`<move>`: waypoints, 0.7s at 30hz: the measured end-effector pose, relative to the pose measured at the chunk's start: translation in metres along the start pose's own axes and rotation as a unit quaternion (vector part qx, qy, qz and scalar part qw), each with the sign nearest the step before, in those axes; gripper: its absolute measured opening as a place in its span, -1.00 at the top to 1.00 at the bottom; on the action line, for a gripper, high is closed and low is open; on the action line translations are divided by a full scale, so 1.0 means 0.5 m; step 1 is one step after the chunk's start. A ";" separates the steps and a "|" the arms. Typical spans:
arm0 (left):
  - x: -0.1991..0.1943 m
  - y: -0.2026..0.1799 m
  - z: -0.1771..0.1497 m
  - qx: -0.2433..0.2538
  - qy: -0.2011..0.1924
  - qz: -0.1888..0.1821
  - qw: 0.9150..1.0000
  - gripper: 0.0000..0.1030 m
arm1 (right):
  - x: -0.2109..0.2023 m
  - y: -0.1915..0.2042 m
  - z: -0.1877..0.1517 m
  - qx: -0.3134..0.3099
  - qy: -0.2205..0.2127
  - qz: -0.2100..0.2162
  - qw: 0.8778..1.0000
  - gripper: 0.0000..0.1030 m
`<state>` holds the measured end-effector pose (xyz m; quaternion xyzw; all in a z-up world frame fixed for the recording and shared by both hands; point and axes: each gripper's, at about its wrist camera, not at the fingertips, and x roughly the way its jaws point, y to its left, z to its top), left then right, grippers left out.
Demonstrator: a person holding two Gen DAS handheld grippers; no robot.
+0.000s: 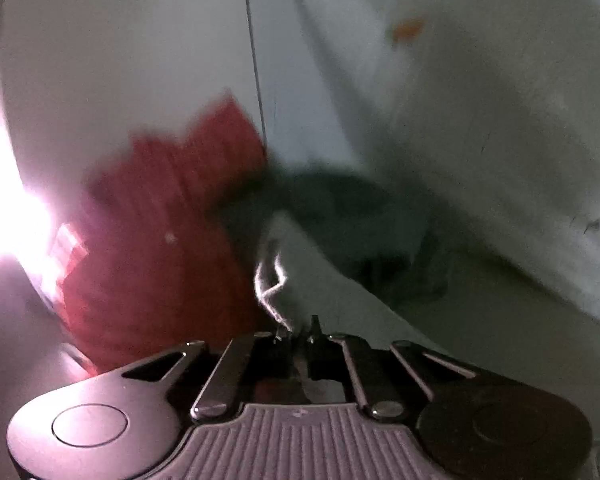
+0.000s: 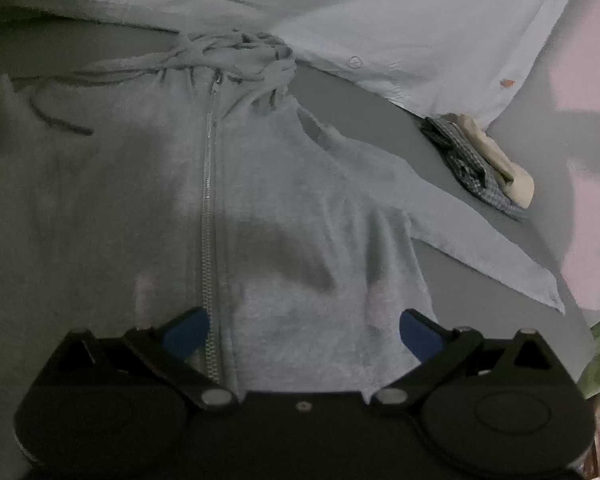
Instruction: Fold clothes
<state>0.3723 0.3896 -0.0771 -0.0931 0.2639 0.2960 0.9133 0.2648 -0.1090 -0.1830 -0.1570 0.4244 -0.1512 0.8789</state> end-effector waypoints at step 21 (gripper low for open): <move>-0.256 0.230 -0.182 -0.023 0.115 0.088 0.989 0.86 | 0.001 -0.041 -0.023 0.055 0.021 0.037 0.998 -1.00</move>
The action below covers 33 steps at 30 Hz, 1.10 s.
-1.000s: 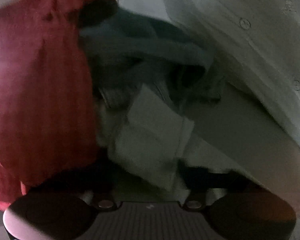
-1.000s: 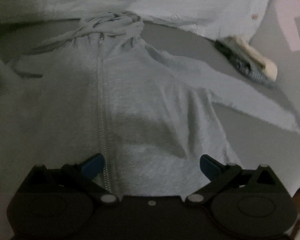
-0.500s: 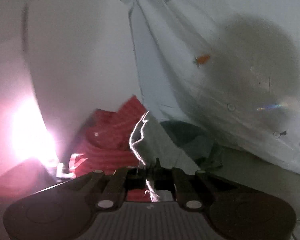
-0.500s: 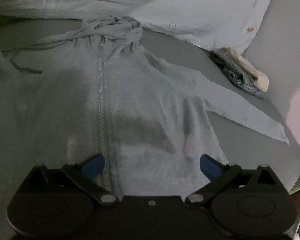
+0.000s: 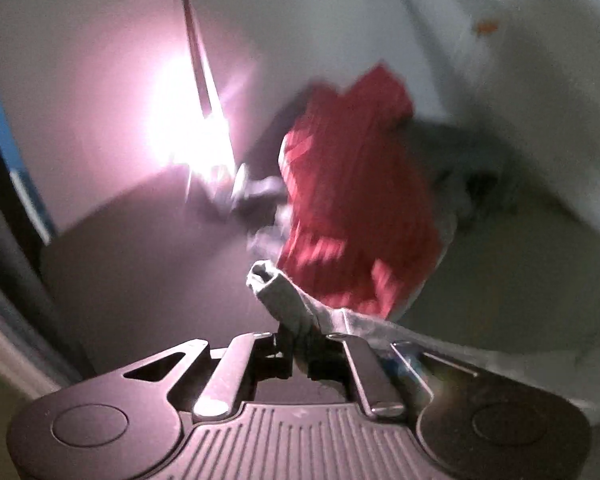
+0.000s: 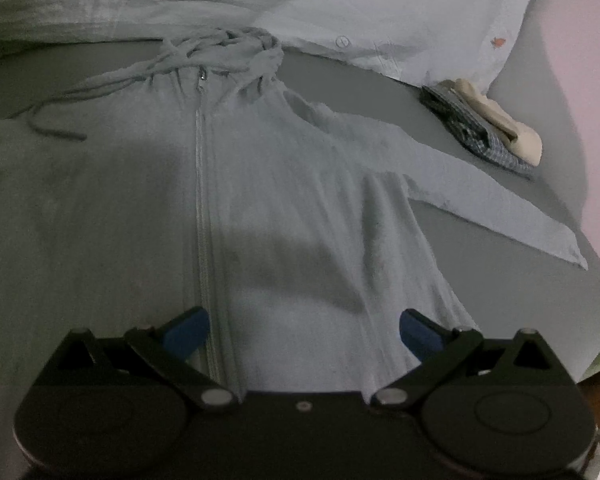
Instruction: Fold clothes
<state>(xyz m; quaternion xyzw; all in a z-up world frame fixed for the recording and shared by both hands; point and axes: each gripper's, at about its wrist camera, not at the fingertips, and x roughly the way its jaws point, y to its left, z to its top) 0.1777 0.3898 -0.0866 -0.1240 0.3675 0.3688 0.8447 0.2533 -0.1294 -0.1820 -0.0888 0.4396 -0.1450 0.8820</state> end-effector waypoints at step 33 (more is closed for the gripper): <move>0.134 0.053 -0.179 -0.018 0.082 -0.016 0.996 0.64 | 0.008 0.314 0.176 -0.220 -0.162 0.175 0.946 0.09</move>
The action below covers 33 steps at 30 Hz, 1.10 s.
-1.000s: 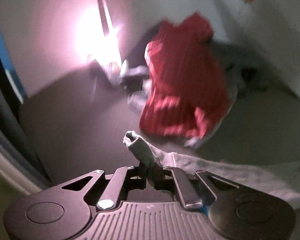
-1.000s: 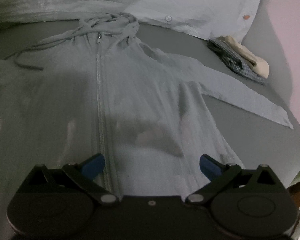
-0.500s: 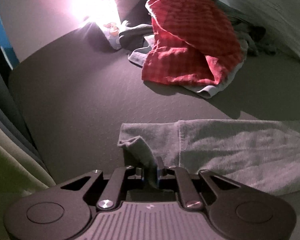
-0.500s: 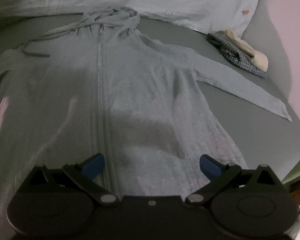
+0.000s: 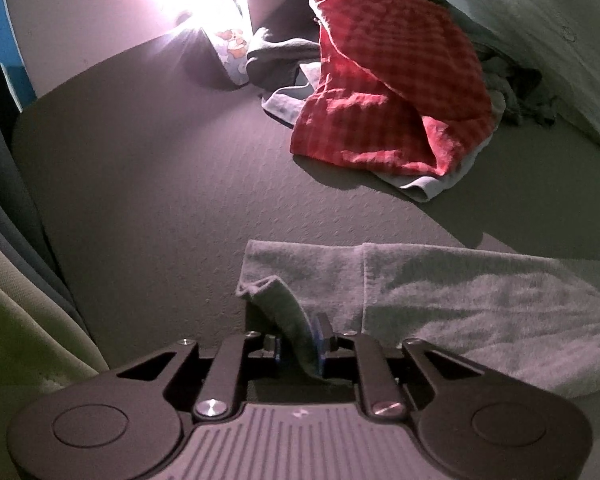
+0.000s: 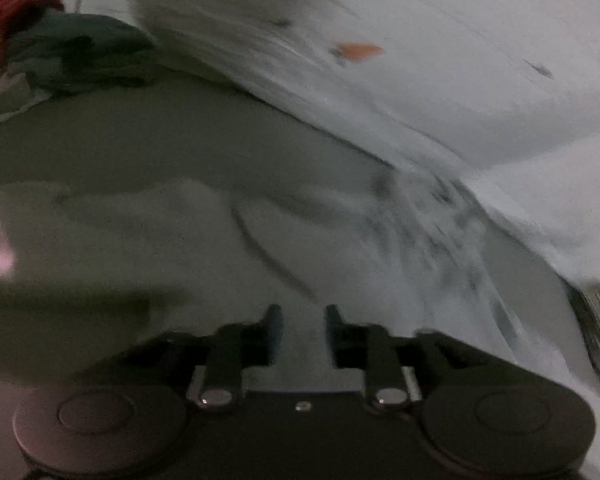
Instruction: Fold clothes
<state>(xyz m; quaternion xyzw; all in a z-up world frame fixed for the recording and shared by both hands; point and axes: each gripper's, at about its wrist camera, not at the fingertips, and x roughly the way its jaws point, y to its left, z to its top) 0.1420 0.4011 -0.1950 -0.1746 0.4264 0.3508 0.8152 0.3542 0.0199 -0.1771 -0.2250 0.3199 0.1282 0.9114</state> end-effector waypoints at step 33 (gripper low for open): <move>0.026 0.039 0.045 -0.029 0.073 -0.028 0.997 0.38 | 0.032 -0.103 0.038 0.141 0.038 -0.024 0.989 0.95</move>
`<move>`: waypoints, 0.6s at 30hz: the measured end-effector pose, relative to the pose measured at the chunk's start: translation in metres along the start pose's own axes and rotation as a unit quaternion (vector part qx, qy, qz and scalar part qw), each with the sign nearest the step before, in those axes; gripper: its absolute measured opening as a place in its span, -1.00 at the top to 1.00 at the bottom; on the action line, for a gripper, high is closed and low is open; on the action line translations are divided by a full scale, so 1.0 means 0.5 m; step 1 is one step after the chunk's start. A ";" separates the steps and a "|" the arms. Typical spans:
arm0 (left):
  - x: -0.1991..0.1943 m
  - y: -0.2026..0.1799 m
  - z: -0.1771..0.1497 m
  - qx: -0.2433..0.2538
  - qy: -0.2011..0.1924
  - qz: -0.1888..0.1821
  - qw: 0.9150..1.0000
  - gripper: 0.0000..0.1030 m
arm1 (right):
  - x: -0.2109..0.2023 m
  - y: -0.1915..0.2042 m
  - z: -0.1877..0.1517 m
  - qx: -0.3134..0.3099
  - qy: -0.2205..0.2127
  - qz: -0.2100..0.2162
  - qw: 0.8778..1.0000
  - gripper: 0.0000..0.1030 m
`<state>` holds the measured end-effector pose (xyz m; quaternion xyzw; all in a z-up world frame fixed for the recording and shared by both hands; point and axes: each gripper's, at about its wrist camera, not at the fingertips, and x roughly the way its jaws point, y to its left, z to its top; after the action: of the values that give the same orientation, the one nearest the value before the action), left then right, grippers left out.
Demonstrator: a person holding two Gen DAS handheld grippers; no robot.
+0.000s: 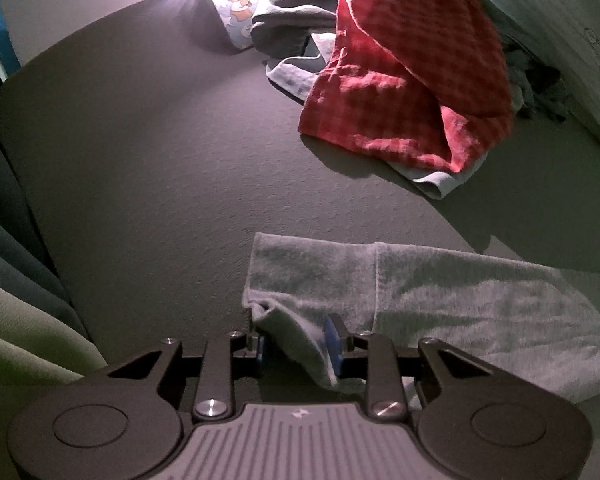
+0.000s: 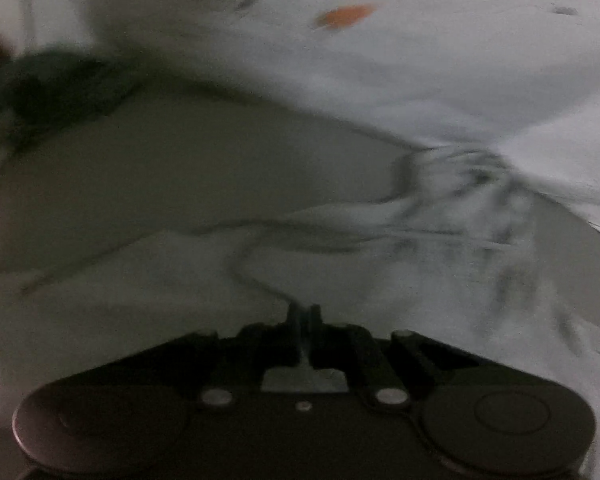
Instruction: Fold clothes
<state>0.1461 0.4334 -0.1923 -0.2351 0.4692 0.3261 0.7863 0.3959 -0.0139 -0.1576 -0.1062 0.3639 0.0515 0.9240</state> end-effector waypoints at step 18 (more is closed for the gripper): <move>-0.001 -0.007 -0.006 -0.014 -0.007 0.011 1.000 0.37 | -0.059 0.294 0.041 -0.075 -0.001 0.117 0.990 -0.10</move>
<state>0.1468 0.4292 -0.1931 -0.2386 0.4619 0.3426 0.7825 0.3624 0.1333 -0.1461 -0.1316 0.3683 0.1868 0.9012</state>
